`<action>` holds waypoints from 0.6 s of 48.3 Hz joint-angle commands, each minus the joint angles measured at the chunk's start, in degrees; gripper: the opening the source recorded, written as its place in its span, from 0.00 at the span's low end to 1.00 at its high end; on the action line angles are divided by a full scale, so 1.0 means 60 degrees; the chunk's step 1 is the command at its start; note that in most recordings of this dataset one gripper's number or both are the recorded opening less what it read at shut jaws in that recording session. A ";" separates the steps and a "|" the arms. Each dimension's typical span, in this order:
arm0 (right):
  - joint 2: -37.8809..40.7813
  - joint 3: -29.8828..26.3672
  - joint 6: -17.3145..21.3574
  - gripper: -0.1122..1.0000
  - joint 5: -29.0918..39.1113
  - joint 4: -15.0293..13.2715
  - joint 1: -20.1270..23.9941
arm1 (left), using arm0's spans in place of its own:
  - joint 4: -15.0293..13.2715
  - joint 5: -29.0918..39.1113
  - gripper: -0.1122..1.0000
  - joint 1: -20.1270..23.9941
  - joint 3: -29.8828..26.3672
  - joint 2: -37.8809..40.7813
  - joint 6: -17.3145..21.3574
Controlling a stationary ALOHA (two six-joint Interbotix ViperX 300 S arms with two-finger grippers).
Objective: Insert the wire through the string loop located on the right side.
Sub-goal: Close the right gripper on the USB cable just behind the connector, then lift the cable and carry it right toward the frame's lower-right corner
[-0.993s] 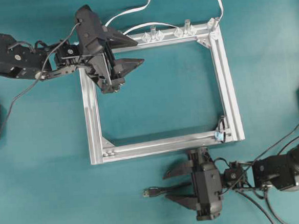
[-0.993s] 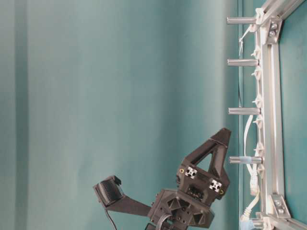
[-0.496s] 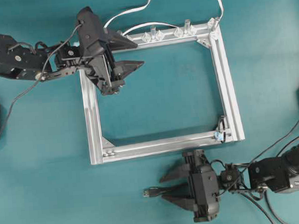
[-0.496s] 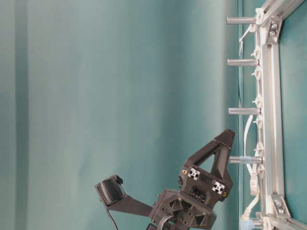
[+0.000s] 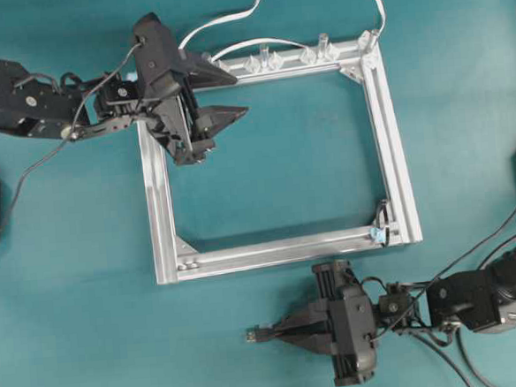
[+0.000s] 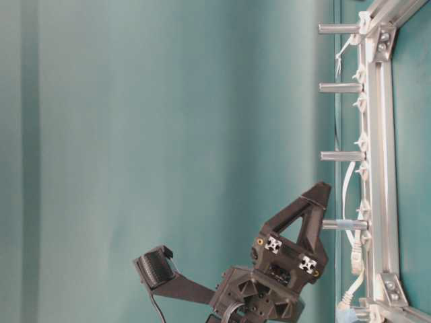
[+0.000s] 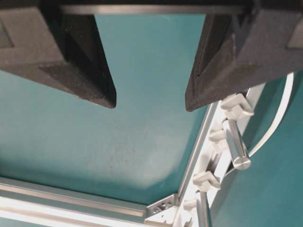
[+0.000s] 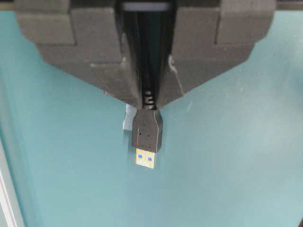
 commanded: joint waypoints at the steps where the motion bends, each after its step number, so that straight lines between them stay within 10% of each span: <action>1: -0.0308 0.0103 -0.0015 0.21 0.0088 0.0029 -0.0264 | 0.0015 -0.0044 0.68 -0.0073 -0.0073 -0.0132 -0.0029; 29: -0.1699 0.0454 -0.0732 0.21 0.1274 0.0029 -0.0483 | 0.0015 -0.0044 0.68 -0.0103 -0.0117 -0.0132 -0.0029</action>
